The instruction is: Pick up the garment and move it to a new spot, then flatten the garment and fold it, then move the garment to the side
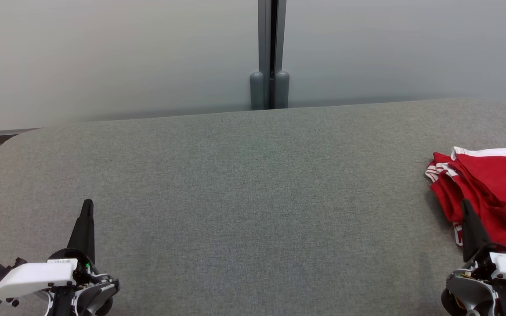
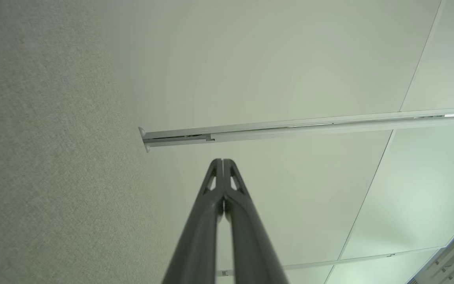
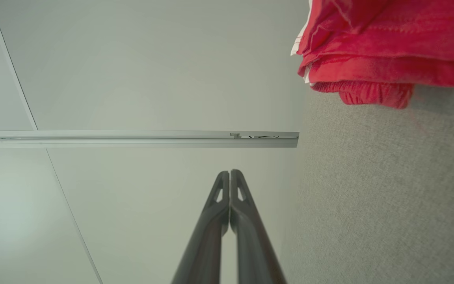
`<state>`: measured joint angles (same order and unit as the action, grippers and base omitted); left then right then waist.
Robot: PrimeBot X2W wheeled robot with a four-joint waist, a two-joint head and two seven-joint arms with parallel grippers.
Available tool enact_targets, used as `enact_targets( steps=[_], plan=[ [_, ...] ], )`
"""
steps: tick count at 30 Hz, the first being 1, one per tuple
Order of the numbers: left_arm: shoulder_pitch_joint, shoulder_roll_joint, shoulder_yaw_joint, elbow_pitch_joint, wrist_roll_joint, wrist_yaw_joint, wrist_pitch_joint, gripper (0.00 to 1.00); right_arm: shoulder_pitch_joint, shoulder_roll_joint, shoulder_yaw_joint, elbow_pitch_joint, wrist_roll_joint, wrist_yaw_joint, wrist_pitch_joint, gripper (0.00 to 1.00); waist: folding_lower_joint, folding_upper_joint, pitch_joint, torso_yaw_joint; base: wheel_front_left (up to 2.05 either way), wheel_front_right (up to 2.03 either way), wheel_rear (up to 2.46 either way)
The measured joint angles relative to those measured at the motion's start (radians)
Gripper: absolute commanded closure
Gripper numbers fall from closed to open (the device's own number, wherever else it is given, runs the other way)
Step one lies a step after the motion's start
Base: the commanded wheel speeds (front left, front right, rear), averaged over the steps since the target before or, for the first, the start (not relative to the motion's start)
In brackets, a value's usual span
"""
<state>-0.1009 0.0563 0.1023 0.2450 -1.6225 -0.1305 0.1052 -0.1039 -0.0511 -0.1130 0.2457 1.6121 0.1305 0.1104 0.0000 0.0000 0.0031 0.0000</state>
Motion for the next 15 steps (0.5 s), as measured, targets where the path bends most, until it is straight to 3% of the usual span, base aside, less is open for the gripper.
enact_targets(
  steps=[15],
  plan=[
    [0.000, -0.002, 0.003, 0.000, 0.001, 0.000, 0.001, 1.00, 0.000, 0.000, -0.001, 0.000, 0.000, 0.000, 0.000, 1.00, 0.0000, 0.0000, 0.000, 0.000, 0.00, 0.00, 0.00]
  ],
)
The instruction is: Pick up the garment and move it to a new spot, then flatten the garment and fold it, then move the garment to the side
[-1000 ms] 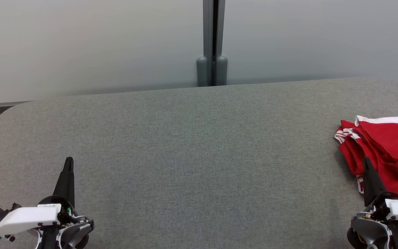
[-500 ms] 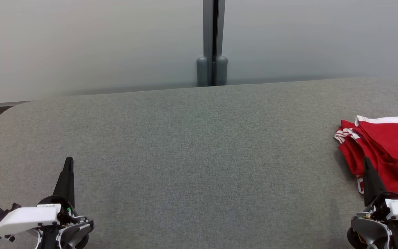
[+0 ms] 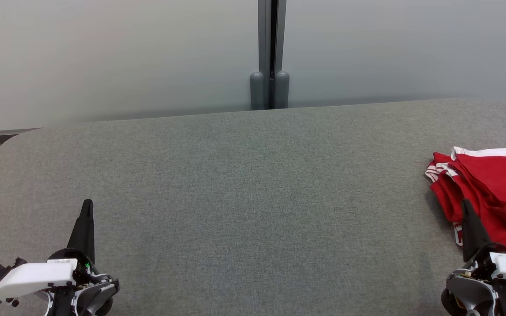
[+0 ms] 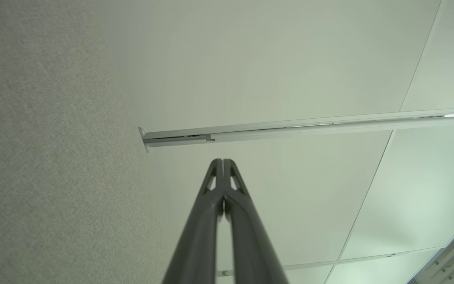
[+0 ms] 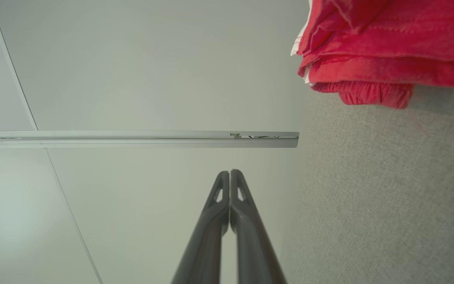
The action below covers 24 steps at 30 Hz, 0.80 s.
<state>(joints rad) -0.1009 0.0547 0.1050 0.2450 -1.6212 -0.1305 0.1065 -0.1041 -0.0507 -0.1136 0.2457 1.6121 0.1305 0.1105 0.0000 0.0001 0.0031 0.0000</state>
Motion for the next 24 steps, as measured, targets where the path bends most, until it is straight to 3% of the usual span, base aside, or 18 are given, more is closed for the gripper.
enact_targets(
  steps=[24],
  plan=[
    [0.000, -0.002, 0.003, 0.000, 0.001, 0.000, 0.003, 1.00, 0.000, 0.000, -0.001, 0.000, 0.000, 0.000, 0.001, 1.00, 0.0000, 0.0000, 0.000, 0.000, 0.00, 0.00, 0.00]
  ],
)
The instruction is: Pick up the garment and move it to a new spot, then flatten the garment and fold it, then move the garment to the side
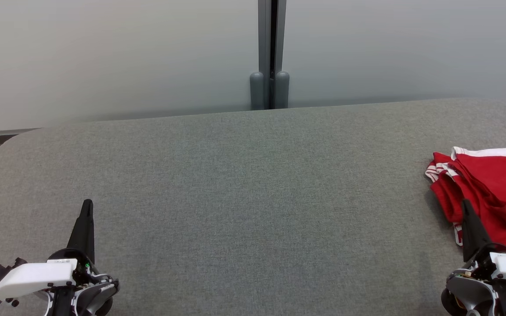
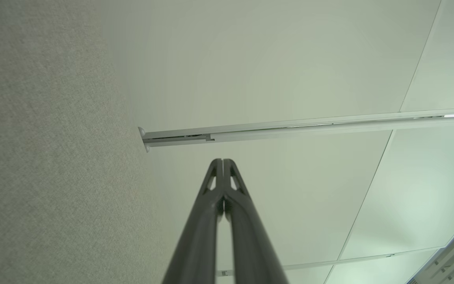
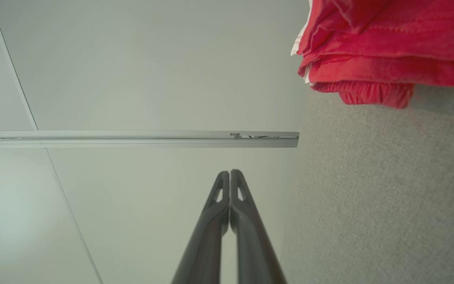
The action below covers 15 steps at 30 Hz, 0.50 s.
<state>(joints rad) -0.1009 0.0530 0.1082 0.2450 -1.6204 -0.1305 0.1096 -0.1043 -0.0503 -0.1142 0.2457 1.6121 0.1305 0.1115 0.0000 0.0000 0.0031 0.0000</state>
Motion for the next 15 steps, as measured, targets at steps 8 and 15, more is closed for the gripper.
enact_targets(
  steps=[8, 15],
  plan=[
    [0.000, -0.001, 0.001, 0.000, 0.001, 0.000, 0.000, 1.00, 0.000, 0.000, 0.000, 0.000, 0.000, 0.000, 0.000, 1.00, 0.0000, 0.0000, 0.000, 0.000, 0.00, 0.00, 0.00],
    [0.000, -0.001, 0.002, 0.000, 0.001, 0.000, 0.000, 1.00, 0.000, 0.000, 0.000, 0.000, 0.000, 0.000, 0.000, 1.00, 0.0001, 0.0000, 0.000, 0.000, 0.00, 0.00, 0.00]
  ],
)
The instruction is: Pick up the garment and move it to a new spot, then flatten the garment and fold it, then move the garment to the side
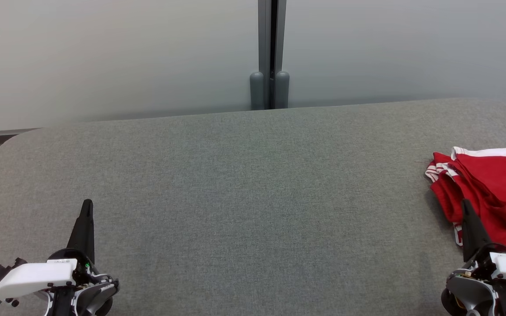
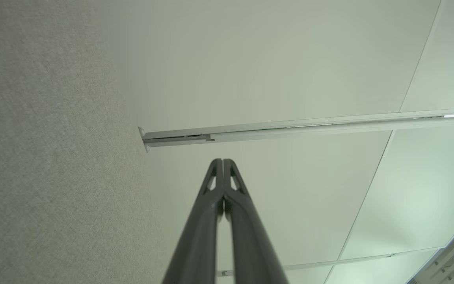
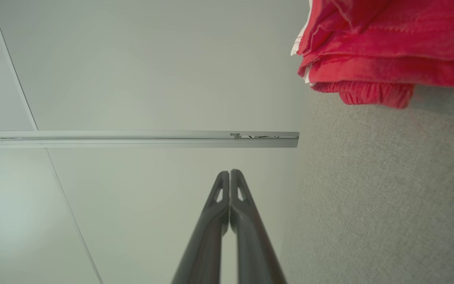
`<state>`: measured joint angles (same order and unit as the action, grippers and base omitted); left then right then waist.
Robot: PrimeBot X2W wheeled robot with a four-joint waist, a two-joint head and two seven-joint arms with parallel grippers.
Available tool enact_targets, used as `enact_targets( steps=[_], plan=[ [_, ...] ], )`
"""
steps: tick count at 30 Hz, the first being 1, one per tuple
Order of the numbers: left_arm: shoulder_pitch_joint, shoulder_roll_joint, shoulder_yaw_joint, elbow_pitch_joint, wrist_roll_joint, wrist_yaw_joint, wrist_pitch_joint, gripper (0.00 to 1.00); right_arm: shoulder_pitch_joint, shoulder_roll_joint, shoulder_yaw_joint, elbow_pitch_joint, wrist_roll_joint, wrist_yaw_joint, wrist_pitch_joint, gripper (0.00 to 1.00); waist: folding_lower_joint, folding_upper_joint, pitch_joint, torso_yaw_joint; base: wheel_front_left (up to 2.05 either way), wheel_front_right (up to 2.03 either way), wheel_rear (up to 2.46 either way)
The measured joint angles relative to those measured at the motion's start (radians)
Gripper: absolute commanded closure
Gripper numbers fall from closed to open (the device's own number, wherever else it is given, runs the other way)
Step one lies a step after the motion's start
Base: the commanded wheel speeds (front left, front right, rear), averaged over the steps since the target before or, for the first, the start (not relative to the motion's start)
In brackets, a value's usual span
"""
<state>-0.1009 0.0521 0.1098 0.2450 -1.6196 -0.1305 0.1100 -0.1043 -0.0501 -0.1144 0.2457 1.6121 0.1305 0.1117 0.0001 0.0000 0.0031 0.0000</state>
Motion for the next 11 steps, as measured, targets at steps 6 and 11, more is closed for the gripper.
enact_targets(
  steps=[6, 11],
  plan=[
    [0.000, 0.000, 0.000, 0.000, 0.000, 0.000, 0.001, 1.00, 0.000, 0.000, 0.000, 0.000, 0.000, 0.000, 0.000, 1.00, -0.0001, 0.0000, 0.000, 0.000, 0.00, 0.00, 0.00],
    [0.000, -0.001, 0.001, 0.000, 0.000, 0.000, 0.001, 1.00, 0.000, 0.000, 0.000, 0.000, 0.000, 0.000, 0.000, 1.00, 0.0000, 0.0000, 0.000, 0.000, 0.00, 0.00, 0.00]
  ],
)
